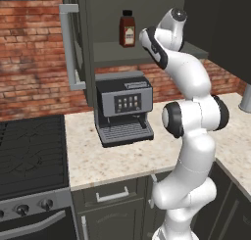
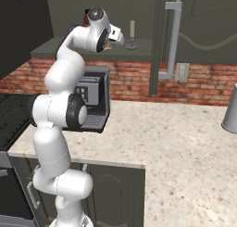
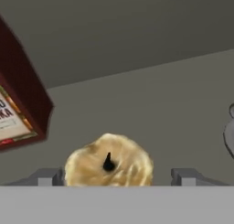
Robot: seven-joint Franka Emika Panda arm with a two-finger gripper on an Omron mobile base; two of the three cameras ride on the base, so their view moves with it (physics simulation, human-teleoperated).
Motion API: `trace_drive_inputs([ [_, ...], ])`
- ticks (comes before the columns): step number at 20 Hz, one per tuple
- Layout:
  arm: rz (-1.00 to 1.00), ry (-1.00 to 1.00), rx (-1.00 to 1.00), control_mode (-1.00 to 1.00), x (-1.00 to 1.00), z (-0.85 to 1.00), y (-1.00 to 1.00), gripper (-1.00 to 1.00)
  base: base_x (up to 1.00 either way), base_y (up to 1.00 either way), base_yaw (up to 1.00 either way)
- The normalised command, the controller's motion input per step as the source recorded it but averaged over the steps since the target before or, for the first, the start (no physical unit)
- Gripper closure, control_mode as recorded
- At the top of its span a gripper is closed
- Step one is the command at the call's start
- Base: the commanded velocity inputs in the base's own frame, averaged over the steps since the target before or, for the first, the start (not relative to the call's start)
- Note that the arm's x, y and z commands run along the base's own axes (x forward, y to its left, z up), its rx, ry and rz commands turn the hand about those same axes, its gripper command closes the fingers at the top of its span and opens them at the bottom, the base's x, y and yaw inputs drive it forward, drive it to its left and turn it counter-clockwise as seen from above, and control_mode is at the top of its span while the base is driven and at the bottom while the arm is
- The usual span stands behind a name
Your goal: Pick the candle and candle from the dining table and place them in the open cabinet. Close the cabinet after placing the objects.
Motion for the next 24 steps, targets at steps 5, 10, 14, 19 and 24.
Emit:
trace_drive_inputs([
  [5,0.00,-0.07,0.00,-1.00,0.00,0.11,0.00,-1.00,0.00,0.00,0.00],
  [10,0.00,-0.09,0.00,-1.00,-0.27,0.12,0.00,-1.00,0.00,0.00,0.00],
  [14,0.00,-0.11,0.00,-1.00,-0.72,0.00,0.00,-1.00,0.00,0.00,0.00],
  [19,0.00,-0.09,0.00,-1.00,-0.82,0.00,0.00,-1.00,0.00,0.00,0.00],
  [24,0.00,-0.10,0.00,-1.00,-0.86,0.00,0.00,-1.00,0.00,0.00,0.00],
])
